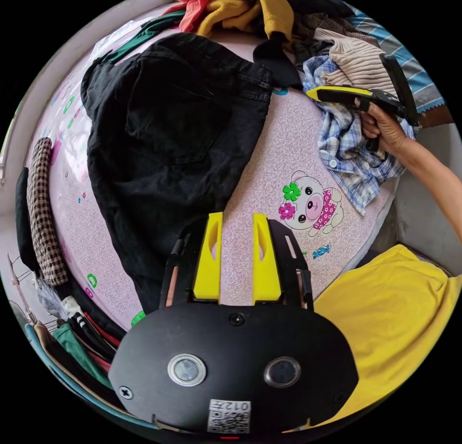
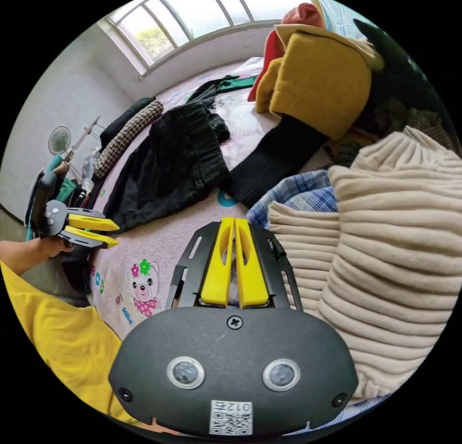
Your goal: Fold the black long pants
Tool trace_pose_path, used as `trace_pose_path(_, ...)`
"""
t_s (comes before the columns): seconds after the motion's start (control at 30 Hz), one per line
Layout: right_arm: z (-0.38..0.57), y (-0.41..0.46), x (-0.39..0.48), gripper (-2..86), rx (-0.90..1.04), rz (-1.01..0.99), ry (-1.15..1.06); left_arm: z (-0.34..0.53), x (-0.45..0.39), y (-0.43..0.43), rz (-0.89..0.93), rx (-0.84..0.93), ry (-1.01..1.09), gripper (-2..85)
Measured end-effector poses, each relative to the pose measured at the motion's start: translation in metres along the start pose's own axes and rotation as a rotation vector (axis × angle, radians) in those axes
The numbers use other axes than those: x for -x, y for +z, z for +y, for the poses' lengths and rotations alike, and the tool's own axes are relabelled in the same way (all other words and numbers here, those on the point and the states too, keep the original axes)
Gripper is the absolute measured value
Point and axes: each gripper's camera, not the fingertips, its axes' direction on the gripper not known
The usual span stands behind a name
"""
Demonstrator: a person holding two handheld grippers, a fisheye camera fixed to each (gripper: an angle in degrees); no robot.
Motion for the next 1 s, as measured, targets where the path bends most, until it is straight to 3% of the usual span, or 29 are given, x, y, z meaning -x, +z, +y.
trace_pose_path(0.23,0.006,-0.027,-0.052,-0.2,-0.003,0.036,-0.081,-0.032,-0.022,0.021,0.009,0.053,-0.015,8.8)
trace_pose_path(0.33,0.009,-0.057,-0.114,0.3,0.007,0.061,-0.056,-0.049,-0.033,0.031,-0.009,0.073,-0.007,8.7)
trace_pose_path(0.6,-0.003,-0.142,-0.286,2.7,0.265,0.182,-0.042,-0.099,-0.048,0.059,0.008,0.083,0.062,8.6)
trace_pose_path(0.87,-0.003,-0.122,-0.22,0.5,0.275,0.233,0.031,-0.097,-0.038,0.082,0.092,-0.005,0.013,8.1)
trace_pose_path(1.0,-0.007,-0.135,-0.112,0.5,0.063,0.291,-0.108,-0.069,-0.026,0.099,0.125,-0.035,-0.014,7.9)
